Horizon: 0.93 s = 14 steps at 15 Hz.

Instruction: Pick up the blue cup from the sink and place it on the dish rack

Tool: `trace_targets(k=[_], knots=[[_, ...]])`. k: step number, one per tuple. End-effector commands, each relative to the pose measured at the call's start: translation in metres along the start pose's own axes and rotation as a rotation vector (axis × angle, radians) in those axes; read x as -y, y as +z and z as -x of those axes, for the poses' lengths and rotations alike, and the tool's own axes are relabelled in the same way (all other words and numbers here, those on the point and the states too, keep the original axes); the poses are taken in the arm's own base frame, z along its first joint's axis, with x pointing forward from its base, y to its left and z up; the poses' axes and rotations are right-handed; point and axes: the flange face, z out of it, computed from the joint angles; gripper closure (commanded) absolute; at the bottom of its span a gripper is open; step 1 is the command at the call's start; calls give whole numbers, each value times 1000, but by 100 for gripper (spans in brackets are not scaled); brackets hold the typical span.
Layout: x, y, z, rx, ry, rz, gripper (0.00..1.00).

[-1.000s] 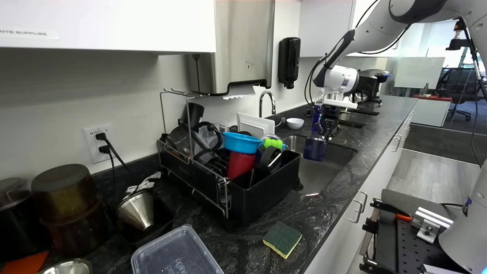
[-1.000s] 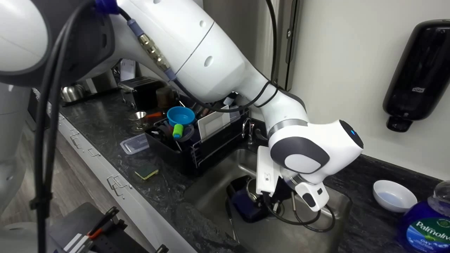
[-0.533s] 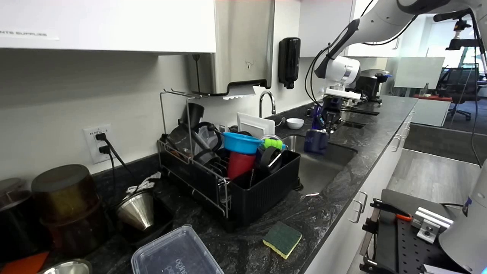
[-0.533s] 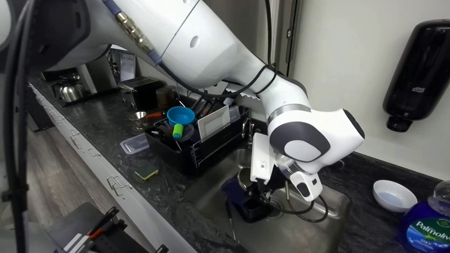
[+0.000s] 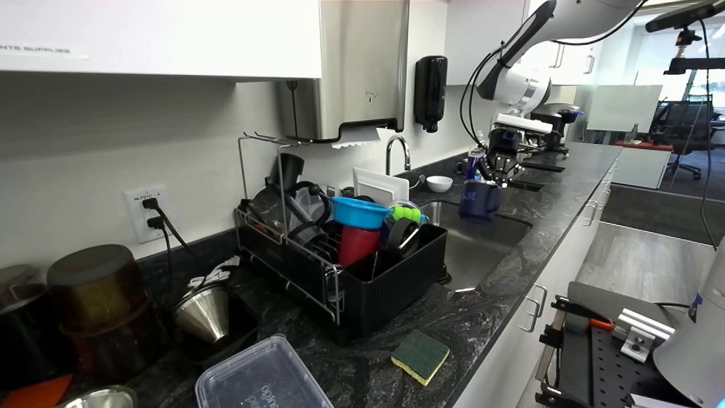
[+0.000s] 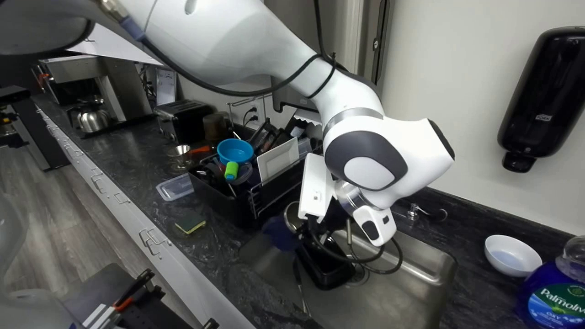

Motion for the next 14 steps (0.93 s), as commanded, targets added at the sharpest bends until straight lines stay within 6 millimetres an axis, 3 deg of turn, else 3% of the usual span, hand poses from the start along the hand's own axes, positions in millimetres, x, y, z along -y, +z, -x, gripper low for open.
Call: trace_targets(k=[1, 7, 14], knots=[[-7, 4, 38, 5, -57, -16, 98], [-11, 23, 84, 28, -127, 0, 98], [-4, 67, 122, 70, -171, 7, 98]])
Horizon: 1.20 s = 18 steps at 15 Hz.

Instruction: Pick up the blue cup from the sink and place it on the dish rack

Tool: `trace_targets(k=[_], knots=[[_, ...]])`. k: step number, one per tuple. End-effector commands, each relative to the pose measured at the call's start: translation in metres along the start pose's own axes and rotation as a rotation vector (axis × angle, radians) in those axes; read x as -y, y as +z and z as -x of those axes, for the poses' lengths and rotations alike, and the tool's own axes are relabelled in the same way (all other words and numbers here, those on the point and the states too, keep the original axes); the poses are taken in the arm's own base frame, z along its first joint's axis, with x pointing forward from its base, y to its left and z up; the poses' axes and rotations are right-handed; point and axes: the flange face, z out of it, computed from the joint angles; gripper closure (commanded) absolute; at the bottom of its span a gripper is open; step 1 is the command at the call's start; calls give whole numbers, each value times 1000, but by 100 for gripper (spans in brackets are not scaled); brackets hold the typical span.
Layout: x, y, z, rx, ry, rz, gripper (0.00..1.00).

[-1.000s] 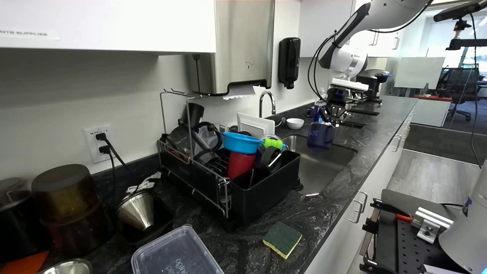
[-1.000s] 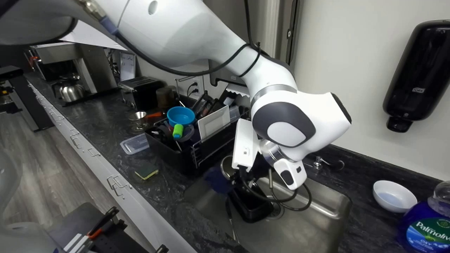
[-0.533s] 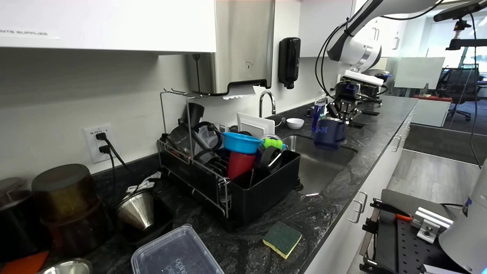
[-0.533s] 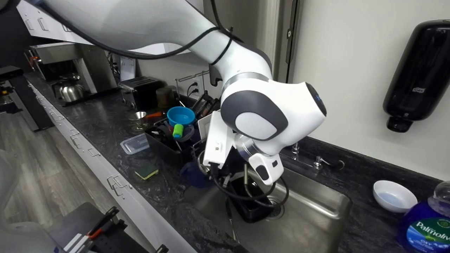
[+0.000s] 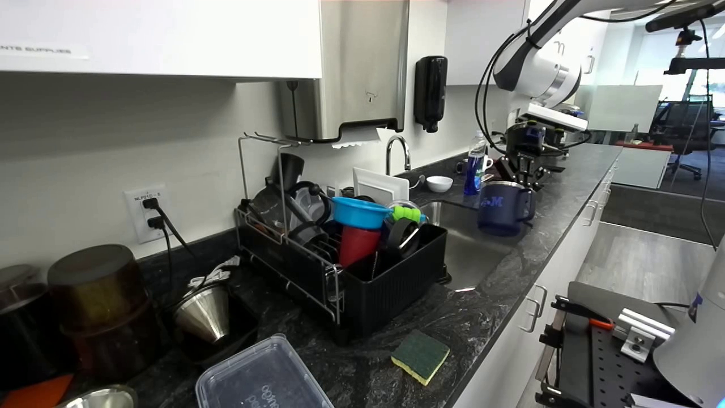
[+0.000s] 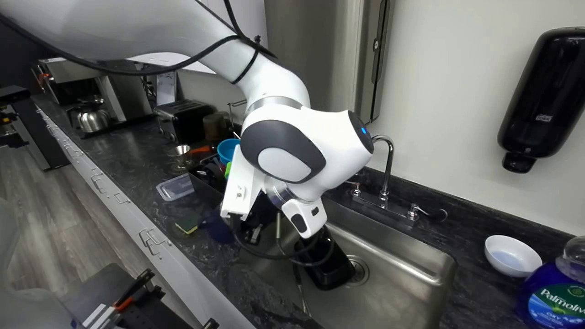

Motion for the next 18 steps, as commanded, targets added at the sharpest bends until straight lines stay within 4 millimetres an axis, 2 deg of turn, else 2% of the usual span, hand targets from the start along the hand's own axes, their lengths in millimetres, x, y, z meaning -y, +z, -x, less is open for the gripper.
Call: trace_targets(k=[1, 5, 9, 18], knots=[[8, 21, 13, -17, -17, 0, 98], [21, 47, 13, -20, -13, 23, 98], [24, 60, 11, -47, -7, 44, 98], [19, 65, 5, -69, -5, 63, 98]])
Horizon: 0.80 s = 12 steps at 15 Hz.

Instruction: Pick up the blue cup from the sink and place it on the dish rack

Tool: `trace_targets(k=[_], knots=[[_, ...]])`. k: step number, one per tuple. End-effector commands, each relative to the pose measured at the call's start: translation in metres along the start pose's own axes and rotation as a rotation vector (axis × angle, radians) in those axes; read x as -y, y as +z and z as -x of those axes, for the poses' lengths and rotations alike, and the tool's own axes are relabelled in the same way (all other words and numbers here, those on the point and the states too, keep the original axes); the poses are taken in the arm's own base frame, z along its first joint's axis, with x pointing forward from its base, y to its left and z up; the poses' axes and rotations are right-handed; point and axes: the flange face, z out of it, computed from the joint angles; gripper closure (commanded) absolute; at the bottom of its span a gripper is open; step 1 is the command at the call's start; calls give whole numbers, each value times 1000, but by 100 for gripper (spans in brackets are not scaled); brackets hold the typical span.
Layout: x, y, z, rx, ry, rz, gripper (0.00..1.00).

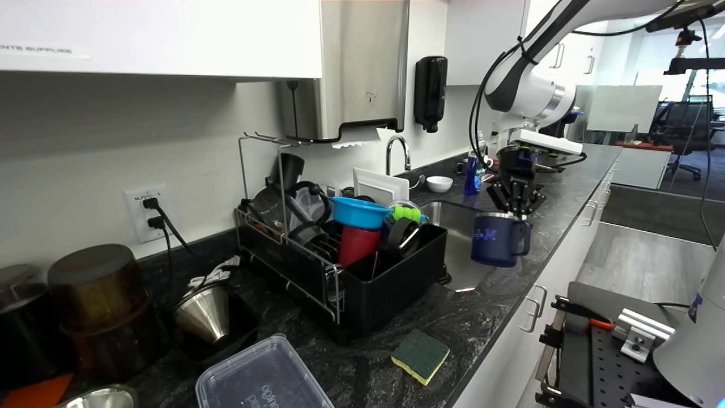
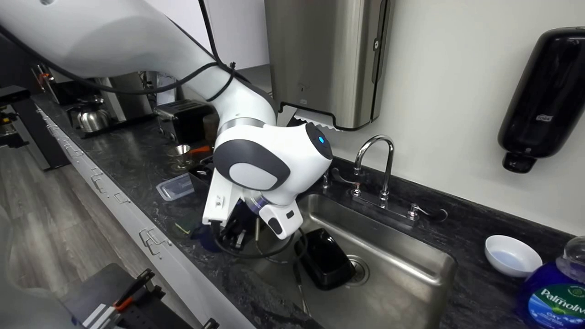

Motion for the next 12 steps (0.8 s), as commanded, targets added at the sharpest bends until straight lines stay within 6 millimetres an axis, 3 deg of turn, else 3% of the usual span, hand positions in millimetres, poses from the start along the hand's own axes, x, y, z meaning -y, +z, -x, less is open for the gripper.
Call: trace_targets(k=[1, 3, 4, 12], knots=[[-1, 0, 1, -19, 2, -1, 98], [-1, -1, 1, -19, -2, 3, 98], [-1, -1, -1, -4, 1, 2, 93], [-1, -1, -1, -6, 1, 3, 93]])
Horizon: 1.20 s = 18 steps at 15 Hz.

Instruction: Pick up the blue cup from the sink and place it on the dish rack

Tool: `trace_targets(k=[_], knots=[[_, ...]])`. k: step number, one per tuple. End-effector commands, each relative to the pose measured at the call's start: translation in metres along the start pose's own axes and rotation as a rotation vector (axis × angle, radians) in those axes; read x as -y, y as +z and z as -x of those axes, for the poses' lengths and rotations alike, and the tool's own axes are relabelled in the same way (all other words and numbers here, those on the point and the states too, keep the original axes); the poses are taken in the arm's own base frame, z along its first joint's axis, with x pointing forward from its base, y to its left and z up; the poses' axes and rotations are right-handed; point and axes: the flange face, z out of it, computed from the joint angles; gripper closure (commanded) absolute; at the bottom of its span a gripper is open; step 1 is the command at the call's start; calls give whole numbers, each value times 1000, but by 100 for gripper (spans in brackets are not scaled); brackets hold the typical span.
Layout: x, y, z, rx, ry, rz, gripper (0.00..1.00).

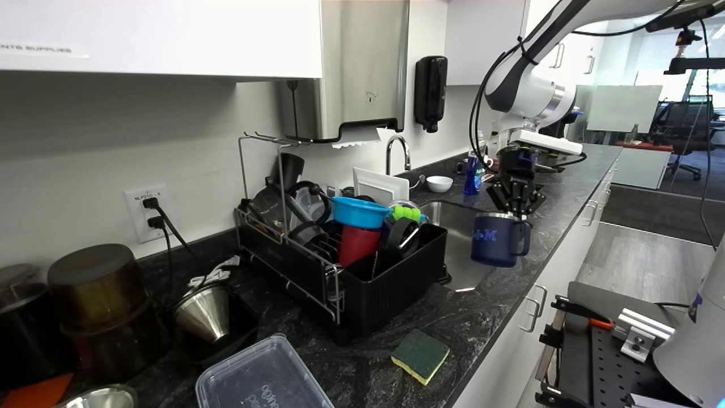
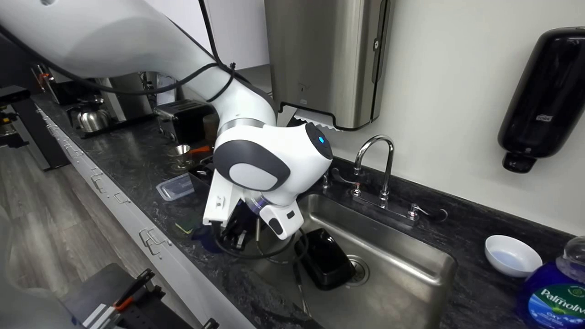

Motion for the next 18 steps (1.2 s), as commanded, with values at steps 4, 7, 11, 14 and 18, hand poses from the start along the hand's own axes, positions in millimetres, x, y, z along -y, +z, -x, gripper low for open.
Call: trace_targets(k=[4, 7, 11, 14, 18], knots=[[11, 2, 7, 10, -2, -15, 98], [44, 7, 27, 41, -29, -48, 98], [101, 10, 58, 93, -10, -79, 98], [129, 6, 76, 137, 43, -92, 98], [154, -1, 84, 191, 177, -130, 98]])
